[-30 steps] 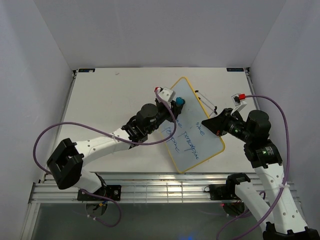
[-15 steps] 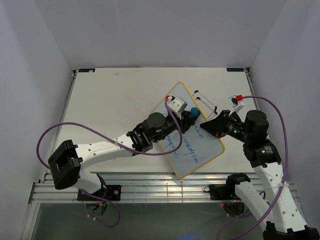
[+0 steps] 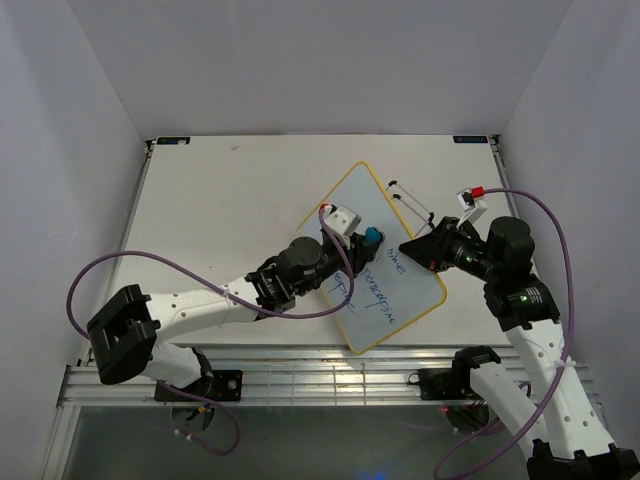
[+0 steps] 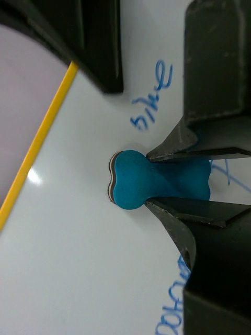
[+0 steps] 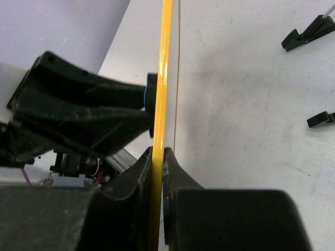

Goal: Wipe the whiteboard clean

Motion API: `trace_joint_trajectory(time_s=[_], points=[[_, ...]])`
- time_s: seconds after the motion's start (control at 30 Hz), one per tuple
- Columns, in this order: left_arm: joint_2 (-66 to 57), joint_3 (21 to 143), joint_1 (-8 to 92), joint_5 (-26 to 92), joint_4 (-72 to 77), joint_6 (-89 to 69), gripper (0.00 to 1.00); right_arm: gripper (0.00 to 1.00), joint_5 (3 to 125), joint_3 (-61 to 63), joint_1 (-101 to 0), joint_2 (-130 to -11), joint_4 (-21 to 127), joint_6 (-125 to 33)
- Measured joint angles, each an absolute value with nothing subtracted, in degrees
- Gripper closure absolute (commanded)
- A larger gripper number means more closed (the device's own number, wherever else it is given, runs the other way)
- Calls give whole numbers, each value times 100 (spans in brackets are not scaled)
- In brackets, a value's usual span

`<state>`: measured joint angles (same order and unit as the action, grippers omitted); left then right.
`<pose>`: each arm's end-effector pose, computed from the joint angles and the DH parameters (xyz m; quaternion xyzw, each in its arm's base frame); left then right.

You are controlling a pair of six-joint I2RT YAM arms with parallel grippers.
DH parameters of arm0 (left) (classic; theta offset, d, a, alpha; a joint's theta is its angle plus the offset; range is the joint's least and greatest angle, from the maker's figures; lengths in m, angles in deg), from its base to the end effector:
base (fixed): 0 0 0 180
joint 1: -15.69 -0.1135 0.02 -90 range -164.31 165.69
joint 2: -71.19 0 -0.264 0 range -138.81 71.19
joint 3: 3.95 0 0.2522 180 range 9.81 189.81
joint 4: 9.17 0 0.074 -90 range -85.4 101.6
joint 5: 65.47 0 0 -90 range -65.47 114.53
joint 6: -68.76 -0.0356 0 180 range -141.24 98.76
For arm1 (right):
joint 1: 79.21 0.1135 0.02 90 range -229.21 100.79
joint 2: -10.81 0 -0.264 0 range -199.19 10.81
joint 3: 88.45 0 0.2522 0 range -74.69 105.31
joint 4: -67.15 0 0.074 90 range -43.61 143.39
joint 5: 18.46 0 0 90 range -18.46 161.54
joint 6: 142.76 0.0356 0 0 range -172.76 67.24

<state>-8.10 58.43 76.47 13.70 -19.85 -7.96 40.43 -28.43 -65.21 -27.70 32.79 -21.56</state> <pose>0.1623 -0.2765 0.2877 0.2408 0.7038 -0.3442 0.5729 0.1410 0.0541 0.3471 -0.0527 0.7697 0.4244 0.4740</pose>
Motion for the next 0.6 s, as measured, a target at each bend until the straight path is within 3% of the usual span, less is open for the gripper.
trace_joint_trajectory(time_s=[0.6], points=[[-1249, 6400, 9139, 1179, -2092, -845, 100, 92, 4126, -2843, -6532, -2831, 3727, -2154]])
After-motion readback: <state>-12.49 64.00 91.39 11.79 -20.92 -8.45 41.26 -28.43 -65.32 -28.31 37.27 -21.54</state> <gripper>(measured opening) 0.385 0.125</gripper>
